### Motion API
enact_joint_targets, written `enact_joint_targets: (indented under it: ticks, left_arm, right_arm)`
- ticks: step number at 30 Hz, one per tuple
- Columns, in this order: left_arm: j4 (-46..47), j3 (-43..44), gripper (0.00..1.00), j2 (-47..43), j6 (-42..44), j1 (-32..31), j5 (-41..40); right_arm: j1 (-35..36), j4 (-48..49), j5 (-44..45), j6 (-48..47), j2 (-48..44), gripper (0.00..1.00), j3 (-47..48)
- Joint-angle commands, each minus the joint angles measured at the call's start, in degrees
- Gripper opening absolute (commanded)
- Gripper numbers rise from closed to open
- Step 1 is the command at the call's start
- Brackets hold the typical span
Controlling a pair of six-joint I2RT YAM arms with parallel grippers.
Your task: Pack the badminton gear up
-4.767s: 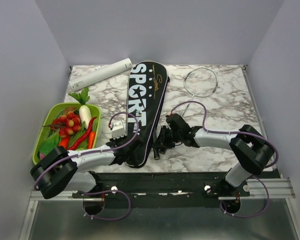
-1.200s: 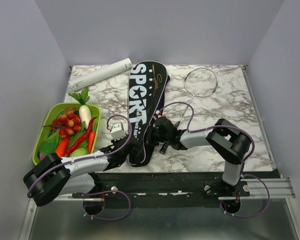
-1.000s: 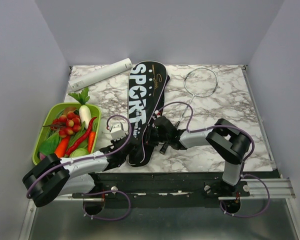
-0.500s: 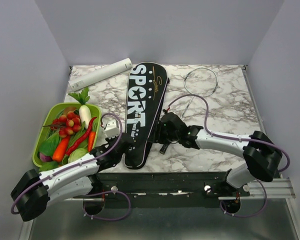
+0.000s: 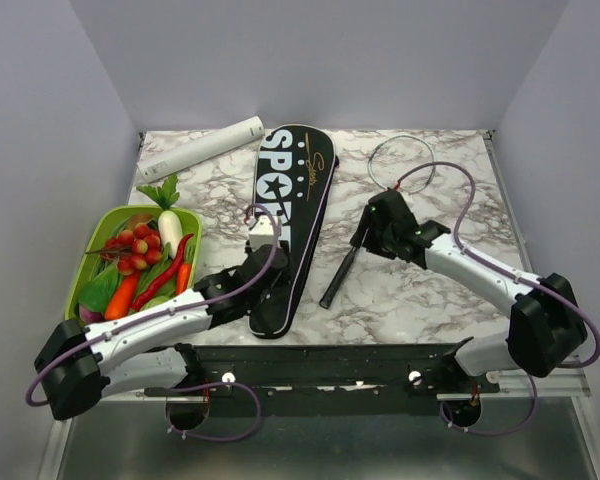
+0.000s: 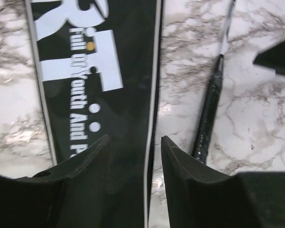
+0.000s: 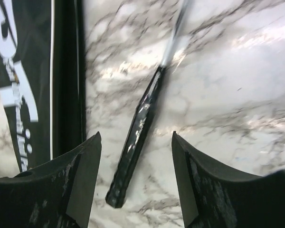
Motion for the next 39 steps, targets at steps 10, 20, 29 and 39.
enact_joint_targets:
  ticks: [10, 20, 29, 39]
  left_arm:
    - [1.02, 13.78, 0.73, 24.06, 14.36, -7.67, -7.44]
    - [0.59, 15.80, 0.77, 32.41, 16.92, -8.38, -14.64]
    - [0.06, 16.41, 0.68, 37.42, 16.83, -8.47, -17.90]
    - [1.11, 15.54, 0.00, 37.17, 17.97, -8.47, -18.52]
  right_arm:
    - [-15.63, -4.48, -3.42, -6.62, 11.20, 0.69, 12.18]
    - [-16.16, -5.10, -3.77, -7.50, 18.05, 0.69, 15.87]
    - [-16.34, -5.10, -5.00, -7.24, 20.52, 0.69, 17.46]
    - [-16.69, -5.80, -4.92, -6.45, 25.25, 0.69, 21.23]
